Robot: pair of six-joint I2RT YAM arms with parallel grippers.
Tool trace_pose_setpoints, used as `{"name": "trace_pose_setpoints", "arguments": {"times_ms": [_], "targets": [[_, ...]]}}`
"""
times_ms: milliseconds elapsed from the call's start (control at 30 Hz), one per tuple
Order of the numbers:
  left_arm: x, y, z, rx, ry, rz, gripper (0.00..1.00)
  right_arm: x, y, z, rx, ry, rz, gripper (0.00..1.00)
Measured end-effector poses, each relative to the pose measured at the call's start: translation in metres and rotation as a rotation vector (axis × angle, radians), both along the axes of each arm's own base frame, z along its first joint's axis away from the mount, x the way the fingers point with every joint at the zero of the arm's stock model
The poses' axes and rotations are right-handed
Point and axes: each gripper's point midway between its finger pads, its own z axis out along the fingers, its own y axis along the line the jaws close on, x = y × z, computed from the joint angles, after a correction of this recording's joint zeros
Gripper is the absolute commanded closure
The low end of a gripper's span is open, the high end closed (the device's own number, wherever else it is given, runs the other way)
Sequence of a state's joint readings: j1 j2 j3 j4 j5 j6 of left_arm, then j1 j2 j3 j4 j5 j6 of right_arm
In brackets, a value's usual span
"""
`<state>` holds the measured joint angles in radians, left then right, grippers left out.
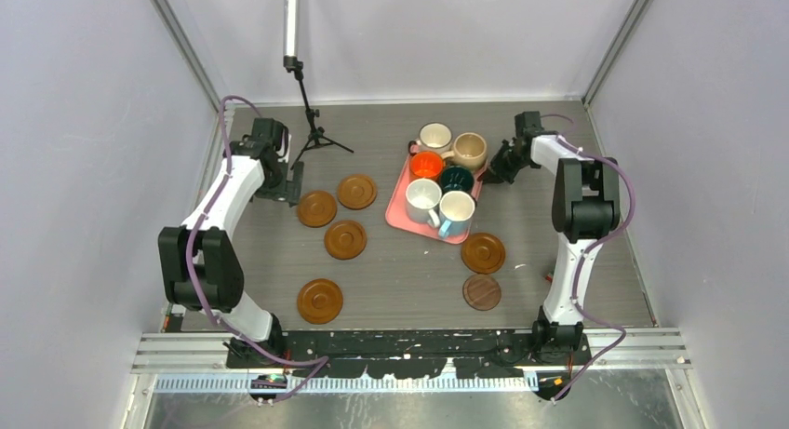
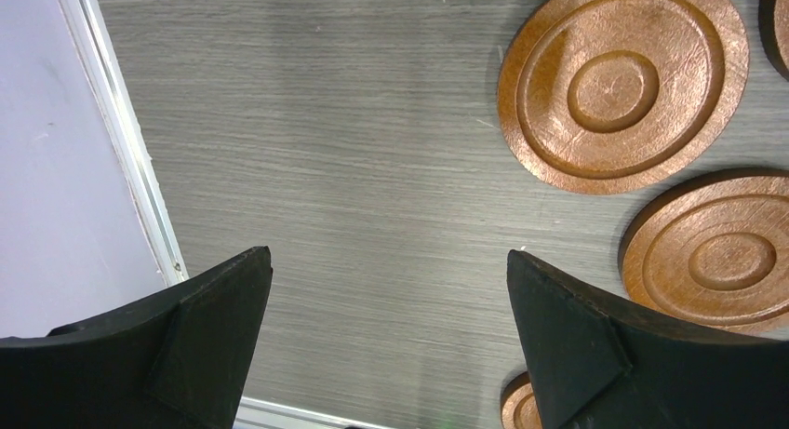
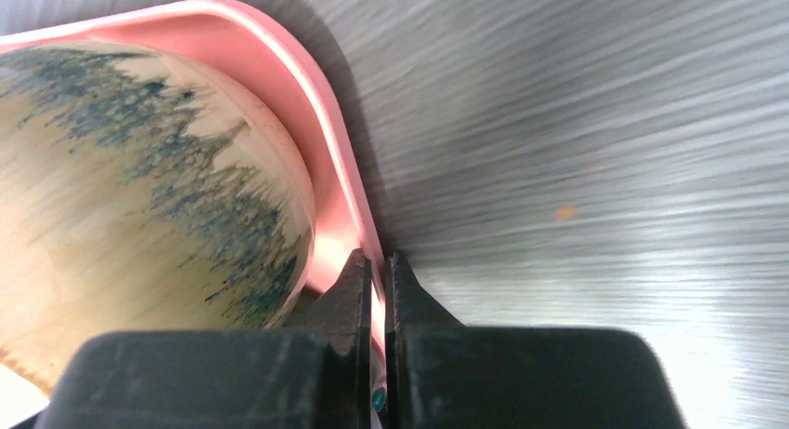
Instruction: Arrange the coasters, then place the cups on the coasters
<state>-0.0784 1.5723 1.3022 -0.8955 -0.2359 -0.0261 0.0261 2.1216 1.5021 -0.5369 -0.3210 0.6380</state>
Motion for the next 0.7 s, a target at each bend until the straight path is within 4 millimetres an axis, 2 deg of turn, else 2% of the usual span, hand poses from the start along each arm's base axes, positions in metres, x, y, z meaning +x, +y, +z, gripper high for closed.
{"name": "trace_pose_setpoints", "arguments": {"times_ms": [200, 467, 633, 700], "targets": [[0.008, -0.001, -0.004, 0.0, 0.011, 0.0, 0.0, 0.02, -0.065, 0.001, -0.062, -0.056, -0.093, 1.0], [0.011, -0.005, -0.004, -0.01, 0.011, -0.011, 0.0, 0.026, -0.149, 0.003, -0.17, -0.073, -0.109, 1.0], [0.011, -0.008, -0.006, -0.017, 0.018, -0.018, 0.0, 0.024, -0.187, 0.003, -0.232, -0.061, -0.036, 1.0], [0.011, -0.009, -0.007, -0.017, 0.019, -0.02, 0.0, 0.022, -0.195, 0.004, -0.254, -0.063, 0.003, 1.0]]}}
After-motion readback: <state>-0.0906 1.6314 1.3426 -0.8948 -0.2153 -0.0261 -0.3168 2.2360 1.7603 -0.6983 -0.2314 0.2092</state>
